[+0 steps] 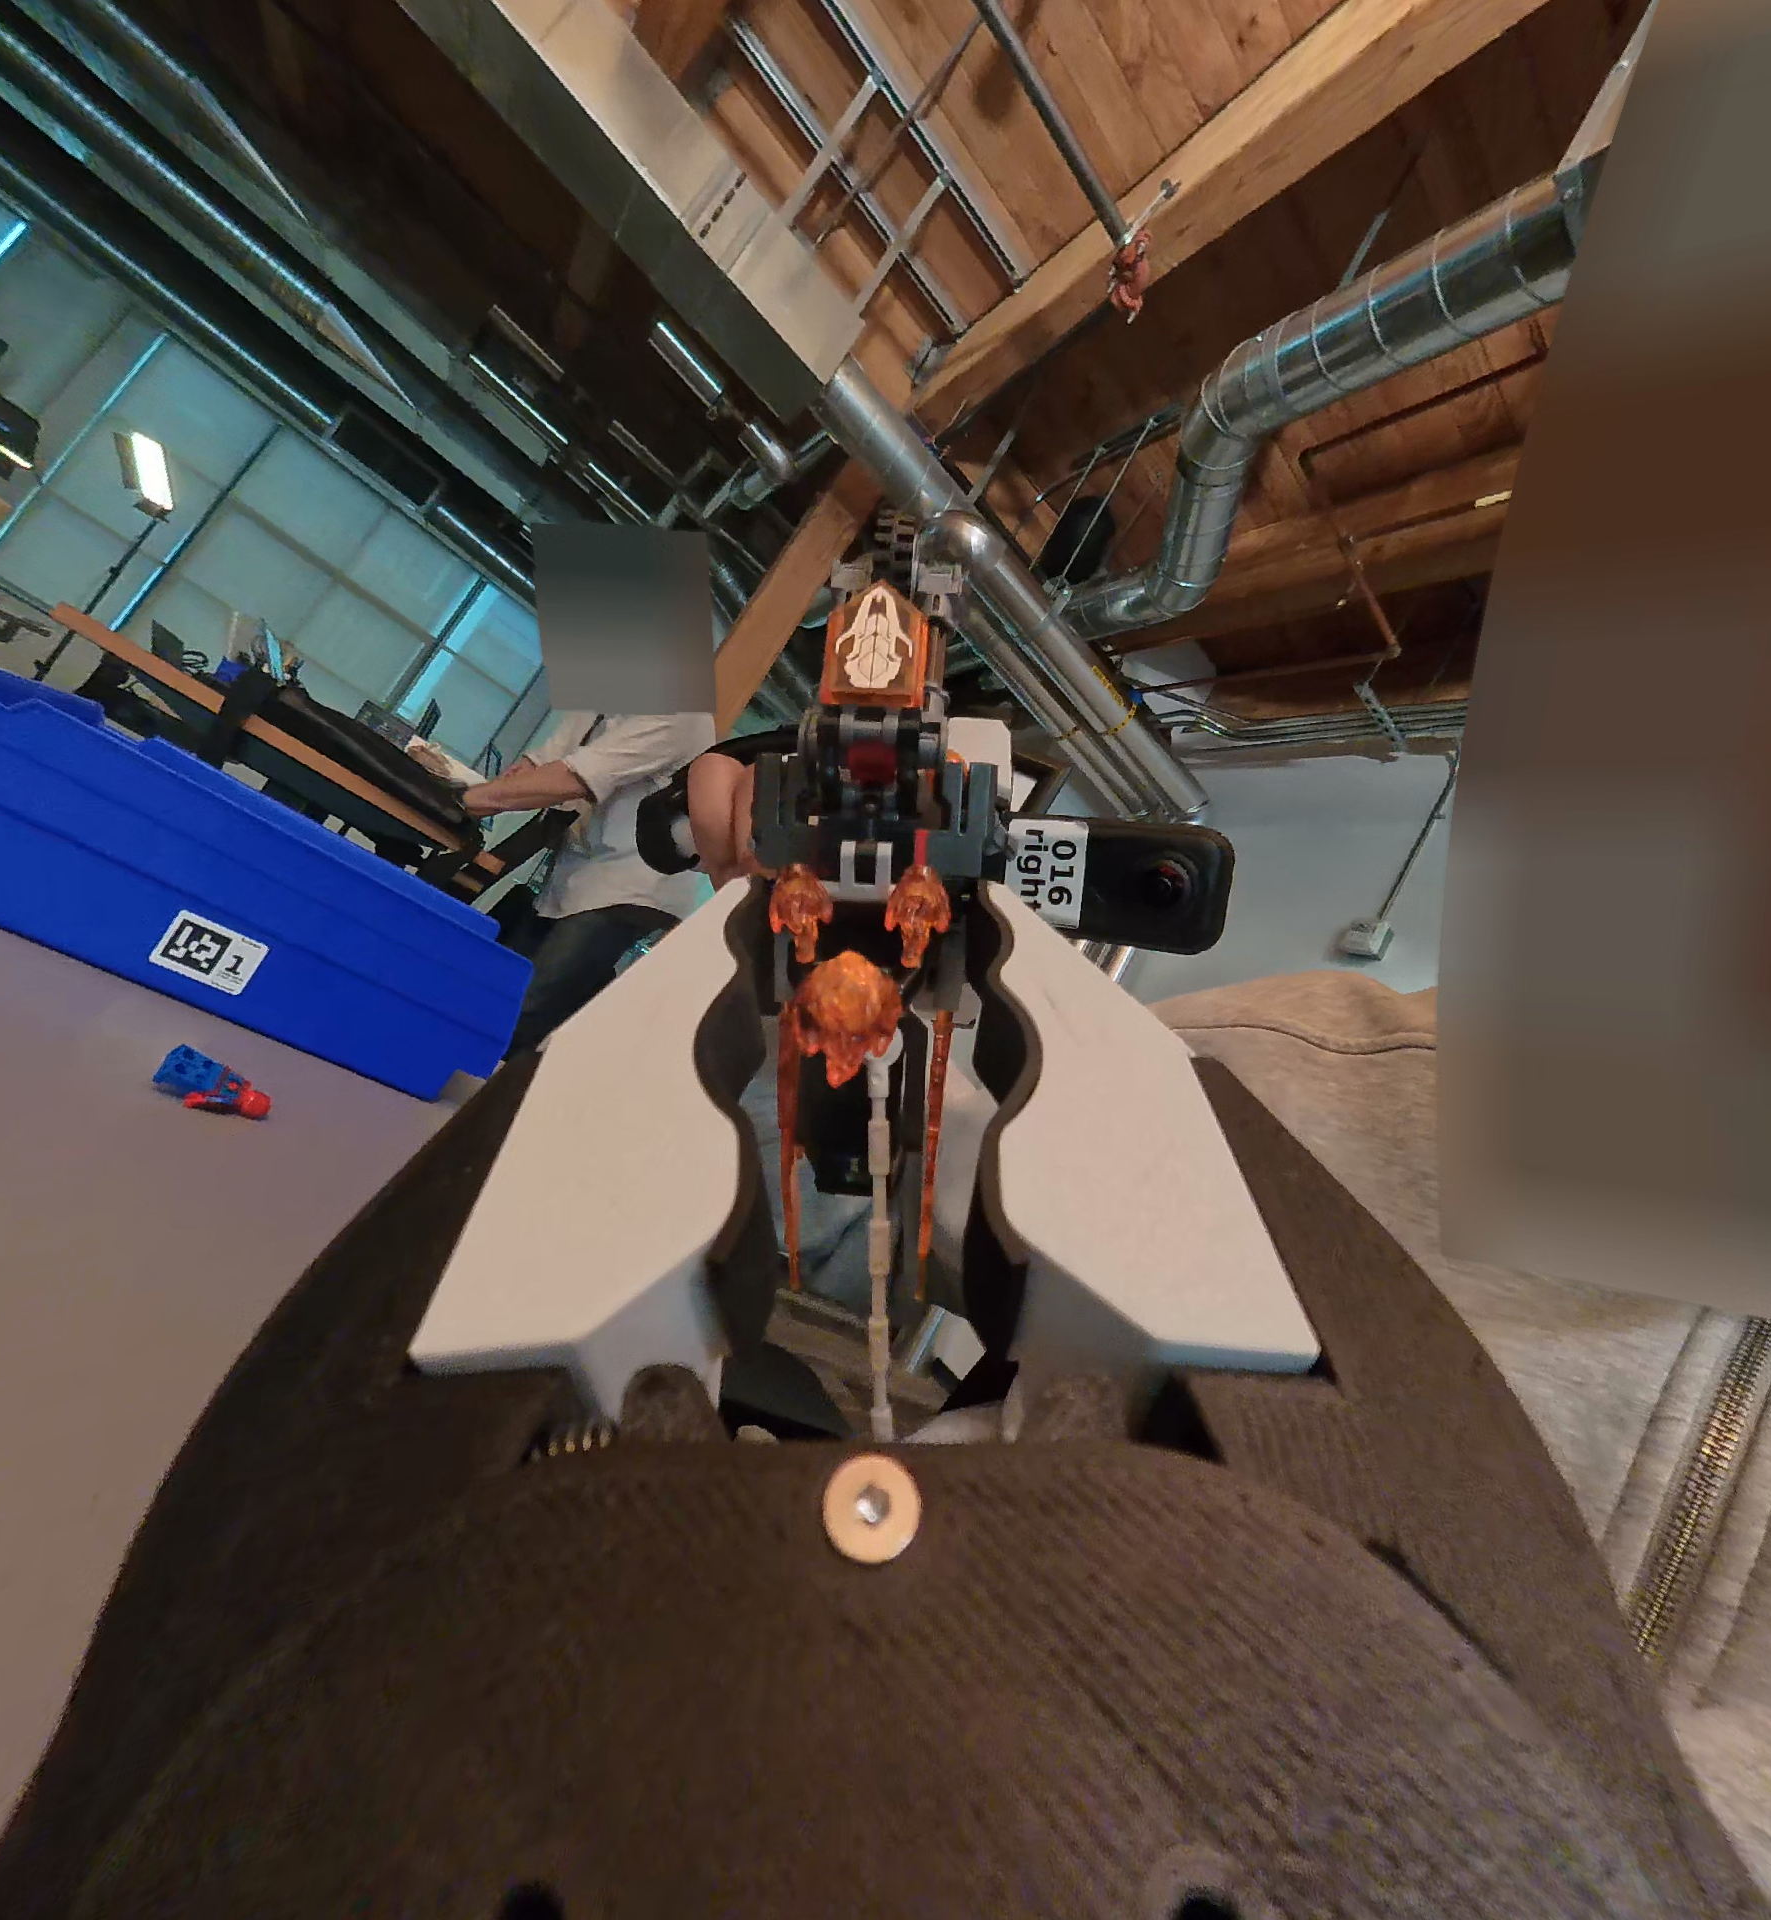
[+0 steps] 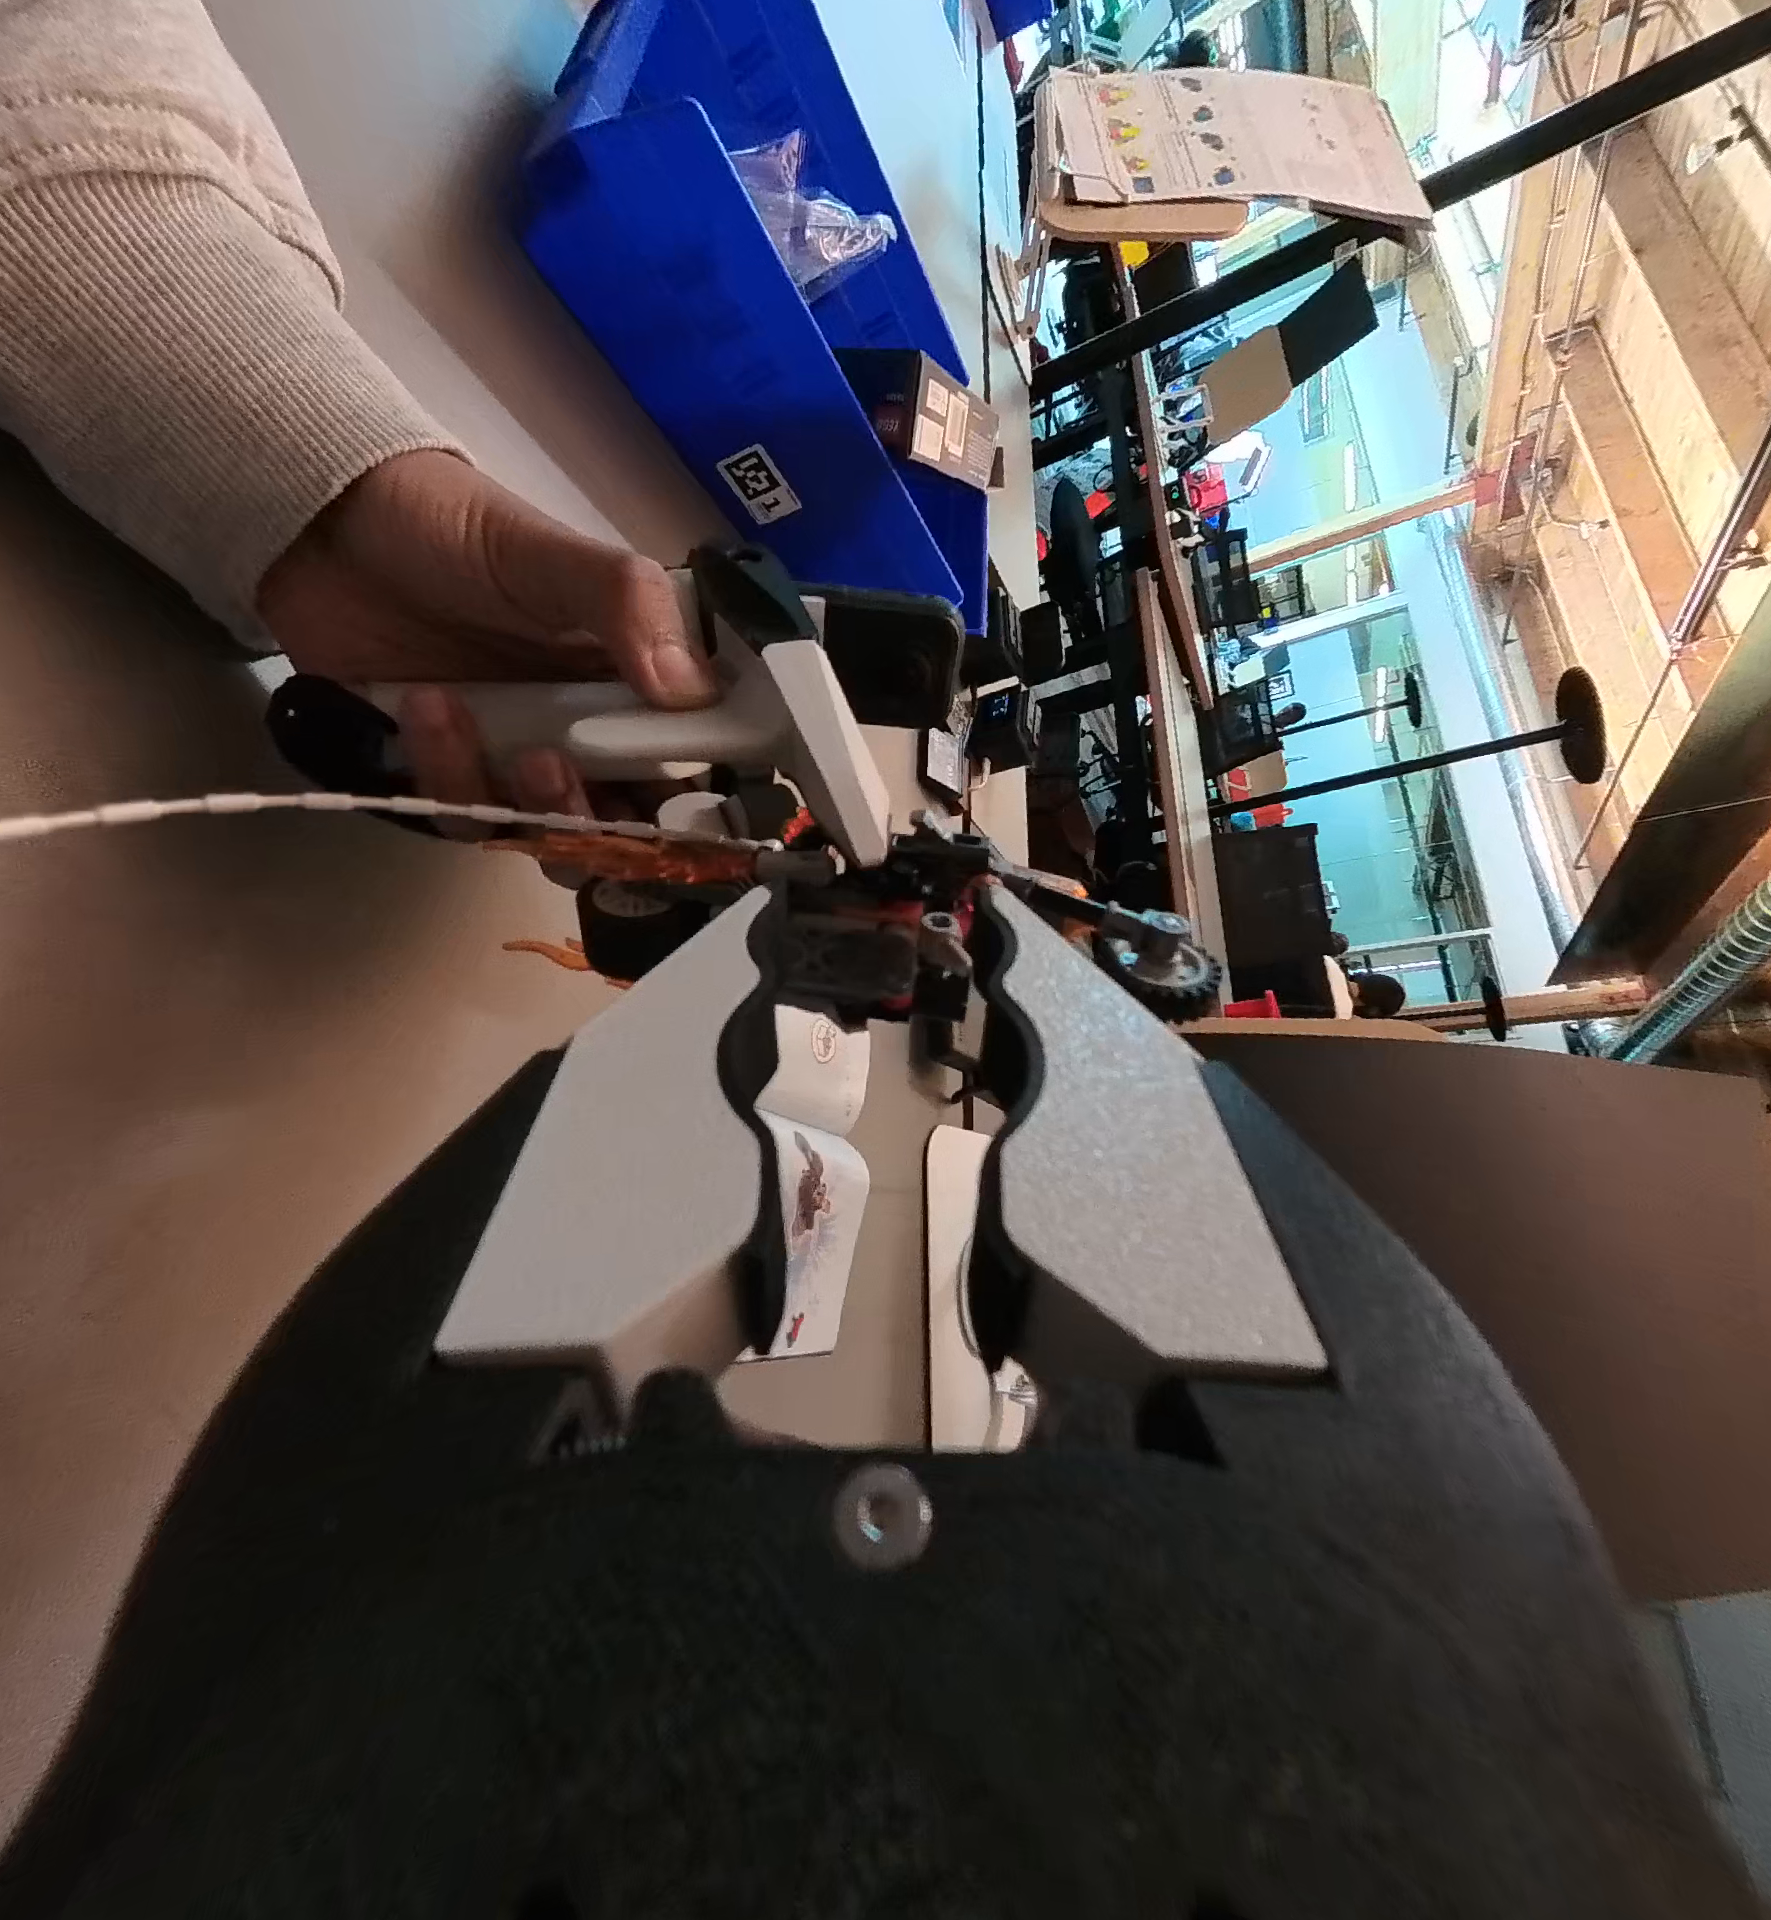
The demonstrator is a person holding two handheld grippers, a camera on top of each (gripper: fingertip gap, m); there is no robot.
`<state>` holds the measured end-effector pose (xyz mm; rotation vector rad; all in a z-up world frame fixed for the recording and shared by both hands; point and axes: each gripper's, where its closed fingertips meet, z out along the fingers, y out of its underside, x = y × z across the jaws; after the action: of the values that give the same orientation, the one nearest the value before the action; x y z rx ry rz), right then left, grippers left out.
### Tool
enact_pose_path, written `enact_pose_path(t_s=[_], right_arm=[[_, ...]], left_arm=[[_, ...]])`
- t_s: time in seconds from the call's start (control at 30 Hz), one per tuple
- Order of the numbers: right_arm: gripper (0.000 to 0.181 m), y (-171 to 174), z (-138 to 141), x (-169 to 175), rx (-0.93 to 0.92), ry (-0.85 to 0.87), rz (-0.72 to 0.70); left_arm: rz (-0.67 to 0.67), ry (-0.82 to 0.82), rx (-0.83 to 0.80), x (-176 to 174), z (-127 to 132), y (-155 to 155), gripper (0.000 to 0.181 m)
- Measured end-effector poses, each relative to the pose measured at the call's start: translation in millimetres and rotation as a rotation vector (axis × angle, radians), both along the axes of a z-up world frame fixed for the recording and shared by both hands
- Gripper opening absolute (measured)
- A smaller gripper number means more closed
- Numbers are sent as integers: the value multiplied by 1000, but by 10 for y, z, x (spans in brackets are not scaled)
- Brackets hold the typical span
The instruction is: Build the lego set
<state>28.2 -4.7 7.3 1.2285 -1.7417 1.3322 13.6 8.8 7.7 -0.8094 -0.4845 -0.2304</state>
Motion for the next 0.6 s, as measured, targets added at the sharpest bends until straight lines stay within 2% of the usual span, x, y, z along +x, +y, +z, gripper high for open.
enact_pose_path(t_s=[0.27,0.6], right_arm=[[42,35,-10,23,28,-15,10],[42,66,-35,30,47,-4,7]], left_arm=[[0,4,-45,7,-26,46,34],[10,9,-57,9,-27,53,34]])
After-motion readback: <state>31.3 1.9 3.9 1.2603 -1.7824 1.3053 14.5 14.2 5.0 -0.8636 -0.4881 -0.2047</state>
